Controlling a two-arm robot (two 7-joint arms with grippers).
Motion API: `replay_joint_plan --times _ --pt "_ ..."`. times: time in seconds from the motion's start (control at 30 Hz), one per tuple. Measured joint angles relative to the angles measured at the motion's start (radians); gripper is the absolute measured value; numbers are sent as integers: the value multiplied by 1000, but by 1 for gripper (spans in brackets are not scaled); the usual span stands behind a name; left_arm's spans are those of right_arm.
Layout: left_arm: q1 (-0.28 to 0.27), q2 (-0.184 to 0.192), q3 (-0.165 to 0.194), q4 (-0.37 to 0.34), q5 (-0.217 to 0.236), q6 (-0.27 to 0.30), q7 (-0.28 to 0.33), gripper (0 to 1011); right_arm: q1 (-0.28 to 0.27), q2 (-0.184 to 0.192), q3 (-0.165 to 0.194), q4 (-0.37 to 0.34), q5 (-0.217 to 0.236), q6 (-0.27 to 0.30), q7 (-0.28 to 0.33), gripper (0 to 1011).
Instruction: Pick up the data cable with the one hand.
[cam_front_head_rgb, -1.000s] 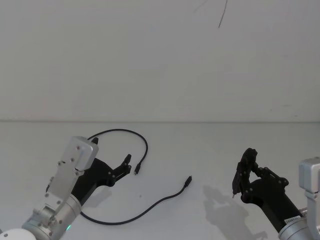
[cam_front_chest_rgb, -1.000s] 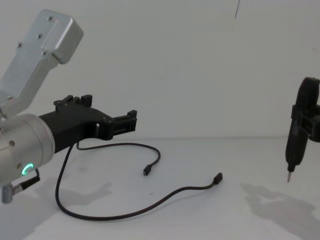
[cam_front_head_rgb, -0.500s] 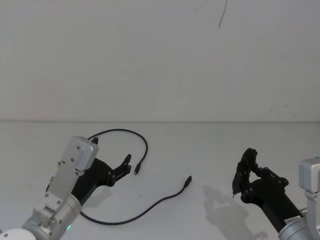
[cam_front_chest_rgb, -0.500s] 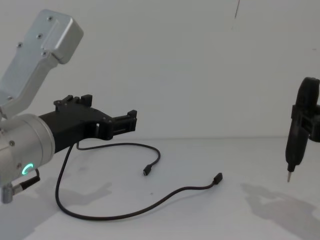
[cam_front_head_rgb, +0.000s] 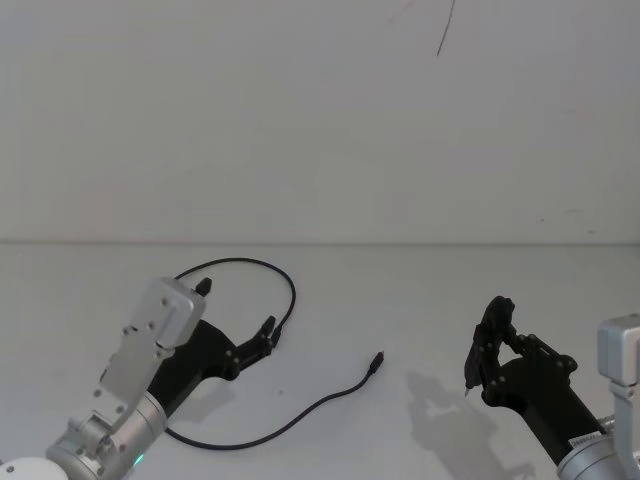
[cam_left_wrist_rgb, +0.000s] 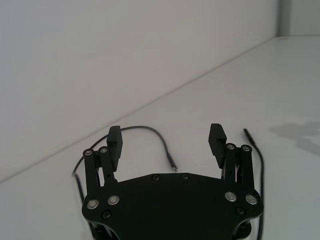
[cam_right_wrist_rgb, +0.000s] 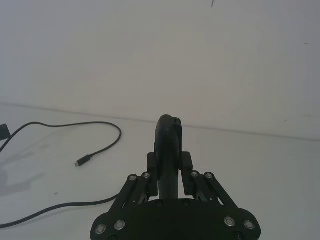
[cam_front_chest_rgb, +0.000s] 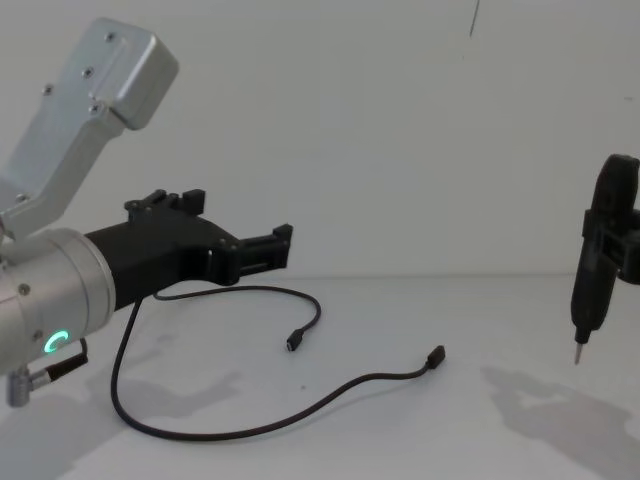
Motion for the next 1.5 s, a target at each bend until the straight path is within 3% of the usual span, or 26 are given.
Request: replay_joint_plan --times 0.37,0.73,1.5 --pt "-10 26 22 4 -20 -33 -107 1001 0 0 0 0 0 0 0 269" --pt "-16 45 39 24 -69 -53 -232 1001 0 0 0 0 0 0 0 269" --pt "-22 20 34 84 -160 72 -323 1001 0 0 0 0 0 0 0 269"
